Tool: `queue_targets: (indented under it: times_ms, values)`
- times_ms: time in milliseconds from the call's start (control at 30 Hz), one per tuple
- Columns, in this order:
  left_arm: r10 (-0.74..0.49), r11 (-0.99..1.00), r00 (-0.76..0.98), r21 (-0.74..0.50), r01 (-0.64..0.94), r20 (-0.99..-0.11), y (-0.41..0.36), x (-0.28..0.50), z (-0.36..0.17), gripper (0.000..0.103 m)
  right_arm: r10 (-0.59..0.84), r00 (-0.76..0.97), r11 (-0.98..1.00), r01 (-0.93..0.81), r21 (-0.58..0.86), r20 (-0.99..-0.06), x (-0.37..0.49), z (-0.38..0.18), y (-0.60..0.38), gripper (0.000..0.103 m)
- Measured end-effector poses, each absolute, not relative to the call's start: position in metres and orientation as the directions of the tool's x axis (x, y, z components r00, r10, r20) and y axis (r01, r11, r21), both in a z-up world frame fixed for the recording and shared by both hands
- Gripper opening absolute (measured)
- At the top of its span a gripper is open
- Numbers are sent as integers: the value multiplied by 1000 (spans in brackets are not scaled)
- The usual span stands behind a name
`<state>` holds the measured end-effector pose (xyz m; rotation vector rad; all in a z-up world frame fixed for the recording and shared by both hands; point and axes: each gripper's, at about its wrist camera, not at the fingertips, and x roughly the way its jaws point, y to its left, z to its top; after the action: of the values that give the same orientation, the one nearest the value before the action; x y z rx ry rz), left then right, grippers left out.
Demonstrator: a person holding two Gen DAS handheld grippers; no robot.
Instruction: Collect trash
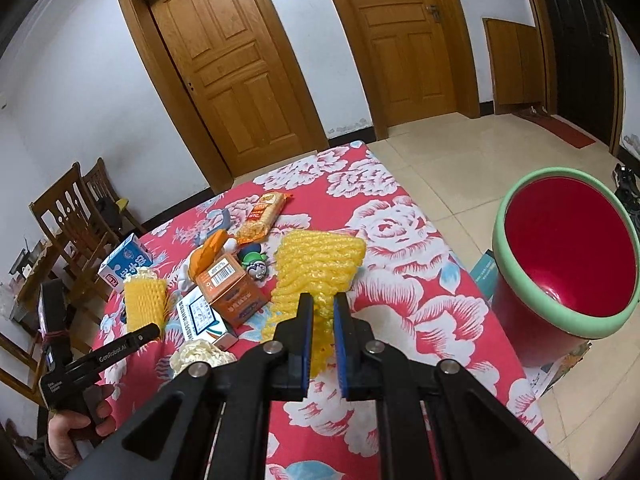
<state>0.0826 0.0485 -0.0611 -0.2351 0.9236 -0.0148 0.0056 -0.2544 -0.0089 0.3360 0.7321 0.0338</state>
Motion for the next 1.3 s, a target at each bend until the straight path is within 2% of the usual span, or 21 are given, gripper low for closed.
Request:
queue_targets:
  times_ms: [67, 233, 533, 600, 633, 667, 767, 967, 1100, 1133, 1167, 1233, 1300]
  values:
    - [-137, 970, 612, -230, -76, -779, 50, 80, -59, 18, 146, 749, 946, 86, 314, -646, 4, -8, -256, 12]
    - [-167, 969, 634, -245, -37, -755, 46, 73, -50, 2, 149, 756, 943, 85, 321, -638, 0, -6, -260, 12]
    - [-187, 960, 673, -279, -30, -715, 52, 60, -28, 4, 146, 764, 937, 97, 335, -629, -9, -4, -270, 12]
    - [-157, 964, 678, -261, -54, -719, 57, 64, -26, 20, 143, 764, 936, 103, 338, -629, -10, -5, -272, 12]
    - [-141, 966, 678, -251, -66, -721, 59, 66, -26, 38, 141, 763, 935, 107, 339, -631, -9, -6, -274, 12]
    - [-115, 968, 676, -236, -90, -728, 63, 70, -27, 48, 141, 761, 934, 111, 341, -633, -9, -6, -275, 12]
    - [-92, 968, 666, -222, -113, -740, 70, 81, -34, 52, 140, 753, 932, 120, 343, -643, -7, -9, -277, 12]
    - [-65, 974, 620, -186, -132, -782, 75, 103, -55, 52, 137, 739, 932, 129, 338, -659, -2, -14, -278, 12]
    - [-80, 969, 616, -205, -136, -784, 75, 105, -63, 51, 131, 734, 934, 134, 331, -667, 0, -15, -277, 12]
    - [-80, 969, 619, -206, -135, -781, 75, 104, -62, 44, 131, 733, 934, 135, 330, -668, 1, -16, -278, 12]
    - [-88, 969, 624, -212, -126, -777, 75, 103, -62, 32, 131, 732, 934, 135, 331, -669, 2, -16, -277, 12]
    - [-123, 964, 626, -242, -109, -770, 75, 101, -61, 23, 133, 730, 934, 134, 331, -670, 2, -17, -277, 12]
    - [-132, 963, 631, -250, -101, -764, 73, 97, -59, 21, 135, 732, 934, 132, 333, -668, 2, -16, -277, 12]
